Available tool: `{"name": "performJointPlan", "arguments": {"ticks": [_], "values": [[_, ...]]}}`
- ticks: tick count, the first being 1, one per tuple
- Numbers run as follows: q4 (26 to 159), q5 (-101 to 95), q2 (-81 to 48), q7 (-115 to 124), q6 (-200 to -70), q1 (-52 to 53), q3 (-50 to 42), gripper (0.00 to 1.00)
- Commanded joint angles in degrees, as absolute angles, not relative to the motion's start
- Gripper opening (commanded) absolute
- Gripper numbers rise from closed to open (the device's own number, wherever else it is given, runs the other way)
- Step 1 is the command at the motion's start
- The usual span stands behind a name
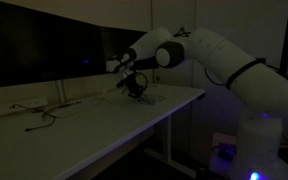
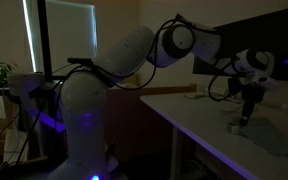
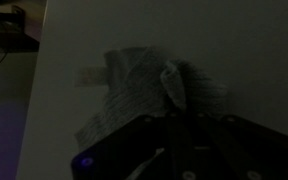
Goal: Wipe the counter with the cloth
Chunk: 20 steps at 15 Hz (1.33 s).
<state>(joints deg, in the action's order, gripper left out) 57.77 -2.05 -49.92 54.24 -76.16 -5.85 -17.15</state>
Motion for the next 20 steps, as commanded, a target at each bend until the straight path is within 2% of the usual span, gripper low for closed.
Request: {"name": "performJointPlan", "arguments": {"ticks": [1, 20], "values": [[71.23, -3.18, -42.41, 51.44, -79.87, -3.02, -16.37, 0.07], [116.79, 0.21, -9.83, 52.83, -106.56, 2.12, -4.97, 0.07]]}}
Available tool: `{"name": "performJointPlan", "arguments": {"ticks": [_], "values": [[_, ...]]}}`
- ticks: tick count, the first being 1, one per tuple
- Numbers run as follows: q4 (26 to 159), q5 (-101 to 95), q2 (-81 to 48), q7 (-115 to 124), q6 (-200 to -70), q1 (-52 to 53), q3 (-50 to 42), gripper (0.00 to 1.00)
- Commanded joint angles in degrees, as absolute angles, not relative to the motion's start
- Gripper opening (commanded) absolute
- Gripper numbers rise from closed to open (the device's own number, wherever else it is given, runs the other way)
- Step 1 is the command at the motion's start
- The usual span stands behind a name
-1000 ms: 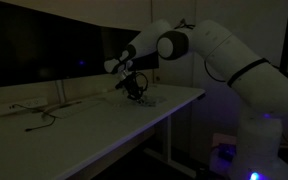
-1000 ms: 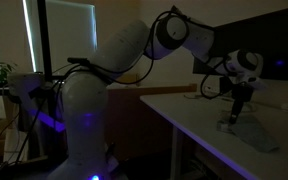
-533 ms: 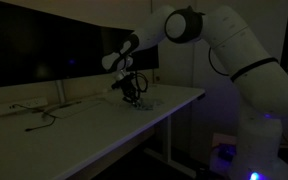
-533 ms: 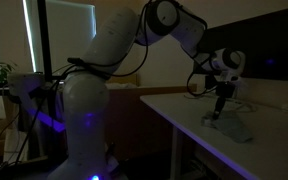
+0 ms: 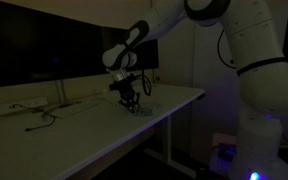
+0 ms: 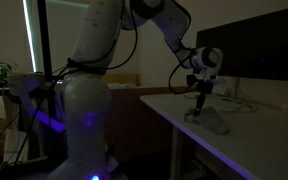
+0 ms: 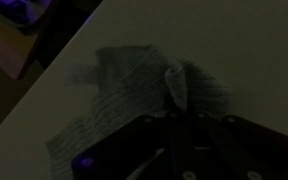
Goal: Wipe the counter with the cloth
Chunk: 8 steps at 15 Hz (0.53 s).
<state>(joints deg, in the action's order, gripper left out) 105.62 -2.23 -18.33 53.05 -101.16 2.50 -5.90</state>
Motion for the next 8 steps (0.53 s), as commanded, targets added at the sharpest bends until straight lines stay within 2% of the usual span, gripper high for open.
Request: {"name": "performJointPlan", "arguments": {"ticks": [1, 8], "values": [[108.1, -1.82, -16.45, 53.11, -102.48, 2.19, -5.09, 0.07], [107.46, -1.24, -17.93, 54.33, -103.85, 1.78, -5.39, 0.07]]}}
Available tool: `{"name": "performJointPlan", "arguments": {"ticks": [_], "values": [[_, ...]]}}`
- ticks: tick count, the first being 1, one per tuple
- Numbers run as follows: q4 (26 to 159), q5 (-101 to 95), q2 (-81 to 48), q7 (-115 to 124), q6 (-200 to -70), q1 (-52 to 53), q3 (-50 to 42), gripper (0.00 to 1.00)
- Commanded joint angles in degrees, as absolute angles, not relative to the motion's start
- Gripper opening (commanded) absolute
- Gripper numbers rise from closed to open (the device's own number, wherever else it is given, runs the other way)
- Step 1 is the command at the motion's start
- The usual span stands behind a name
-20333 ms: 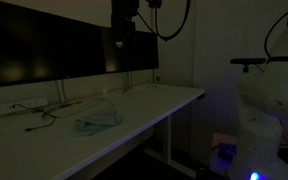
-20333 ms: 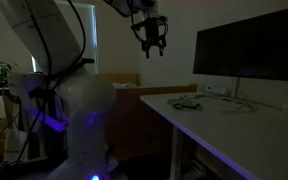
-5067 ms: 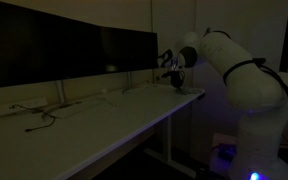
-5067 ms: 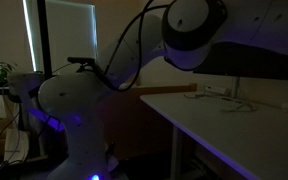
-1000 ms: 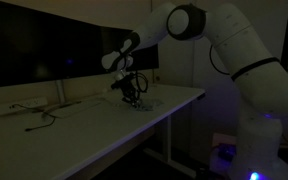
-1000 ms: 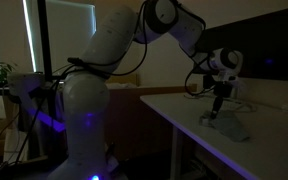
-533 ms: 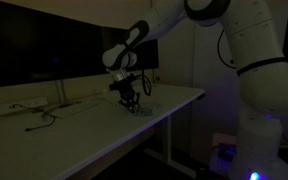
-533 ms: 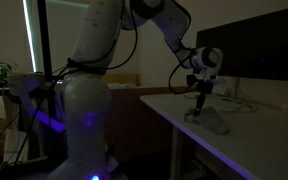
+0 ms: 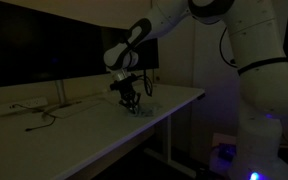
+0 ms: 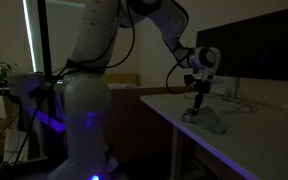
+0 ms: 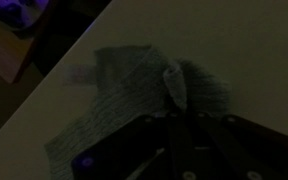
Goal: Wipe the counter with the cloth
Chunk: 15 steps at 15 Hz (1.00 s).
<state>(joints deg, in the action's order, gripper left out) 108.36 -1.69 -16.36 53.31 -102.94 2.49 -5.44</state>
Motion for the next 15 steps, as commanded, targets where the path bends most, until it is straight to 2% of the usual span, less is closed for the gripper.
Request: {"name": "performJointPlan", "arguments": {"ticks": [1, 15], "values": [[107.17, -1.08, -18.28, 54.55, -104.3, 2.19, -5.03, 0.07], [98.17, -1.75, -25.88, 56.06, -107.05, 14.57, 4.47, 0.08]]}}
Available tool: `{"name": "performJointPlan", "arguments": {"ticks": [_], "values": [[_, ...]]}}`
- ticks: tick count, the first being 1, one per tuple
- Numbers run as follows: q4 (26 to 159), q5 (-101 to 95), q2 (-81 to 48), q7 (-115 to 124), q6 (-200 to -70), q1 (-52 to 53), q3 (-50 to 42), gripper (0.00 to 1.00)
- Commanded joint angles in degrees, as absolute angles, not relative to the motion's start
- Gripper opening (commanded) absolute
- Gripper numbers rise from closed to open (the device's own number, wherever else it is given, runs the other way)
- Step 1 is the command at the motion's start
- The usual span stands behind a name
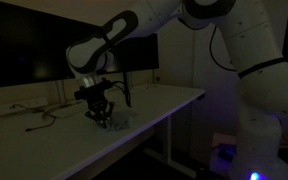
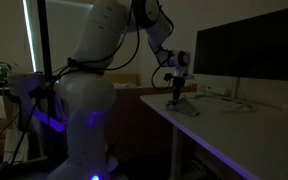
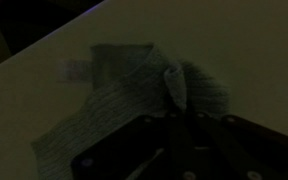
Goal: Wipe the counter with the cloth
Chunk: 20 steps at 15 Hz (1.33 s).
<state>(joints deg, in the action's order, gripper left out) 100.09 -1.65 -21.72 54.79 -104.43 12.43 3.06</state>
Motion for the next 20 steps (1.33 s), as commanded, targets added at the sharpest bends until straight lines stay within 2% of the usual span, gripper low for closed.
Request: {"name": "performJointPlan", "arguments": {"ticks": [1, 11, 20], "values": [[97.02, -2.12, -26.76, 56.43, -107.35, 15.56, 4.75, 0.07], [85.45, -7.19, -35.21, 58.75, -107.39, 25.64, 6.58, 0.07], [82.54, -13.16, -36.35, 64.48, -107.42, 30.79, 5.78, 0.07]]}}
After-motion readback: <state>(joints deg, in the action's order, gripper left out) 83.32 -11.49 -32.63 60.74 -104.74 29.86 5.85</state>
